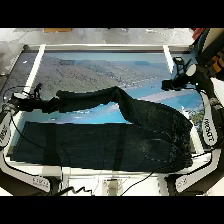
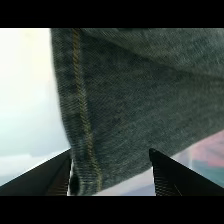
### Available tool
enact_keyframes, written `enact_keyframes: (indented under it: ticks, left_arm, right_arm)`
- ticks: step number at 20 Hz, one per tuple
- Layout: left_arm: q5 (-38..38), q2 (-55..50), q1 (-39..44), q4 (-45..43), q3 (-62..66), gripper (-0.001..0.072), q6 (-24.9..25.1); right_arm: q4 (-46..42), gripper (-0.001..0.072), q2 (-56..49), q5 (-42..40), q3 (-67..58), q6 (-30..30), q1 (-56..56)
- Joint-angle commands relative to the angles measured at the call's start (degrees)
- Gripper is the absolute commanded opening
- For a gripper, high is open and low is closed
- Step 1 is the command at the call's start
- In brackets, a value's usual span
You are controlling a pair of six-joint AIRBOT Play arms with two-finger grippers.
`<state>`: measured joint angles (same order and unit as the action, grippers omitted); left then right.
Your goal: Fold the clothes and pants, and hang the long-sleeved shirts on hangers.
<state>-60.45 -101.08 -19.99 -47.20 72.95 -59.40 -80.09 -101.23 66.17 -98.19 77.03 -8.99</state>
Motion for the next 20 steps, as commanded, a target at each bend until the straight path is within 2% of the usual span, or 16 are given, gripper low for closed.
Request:
enact_keyframes:
  ticks: [1,6,7,10,11,13,17,20]
  left_arm:
    - [-0.52,-0.11,-0.9,-1.07,-0.04,0.054,0.33]
    - [-4.74,-0.28,0.9,-10.19,-0.07,0.0536,0.33]
    - [-4.63,-0.28,1.62,-10.23,-0.07,0.0484,0.33]
    - [-3.17,-0.28,3.69,-10.25,-0.07,0.0206,0.35]
    - [-2.71,-0.28,4.2,-10.23,-0.04,0.0174,0.35]
    - [-1.84,-0.26,4.68,-10.21,-0.04,0.0025,0.35]
    - [-1.51,-0.02,4.57,-10.05,2.82,0.002,0.33]
    - [-2.05,1.46,4.52,-10.08,8.17,0.0019,0.31]
  right_arm:
    - [-0.13,0.0444,0.04,5.79,-0.02,0.0,-4.76]
    - [-1.42,0.0445,0.04,13.7,0.0,-0.83,-11.72]
    - [-1.42,0.0444,0.04,15.85,0.0,-0.83,-13.31]
    - [-1.36,0.044,0.04,22.49,0.57,-1.49,-18.36]
    - [-1.33,0.0428,0.04,24.76,1.4,-1.73,-20.39]
    - [-0.11,0.027,0.04,28.33,4.11,-2.16,-24.7]
    - [9.84,0.0256,0.44,29.53,14.03,-7.5,-32.61]
    - [17.16,0.0255,3.41,22.91,24.7,-15.23,-37.11]
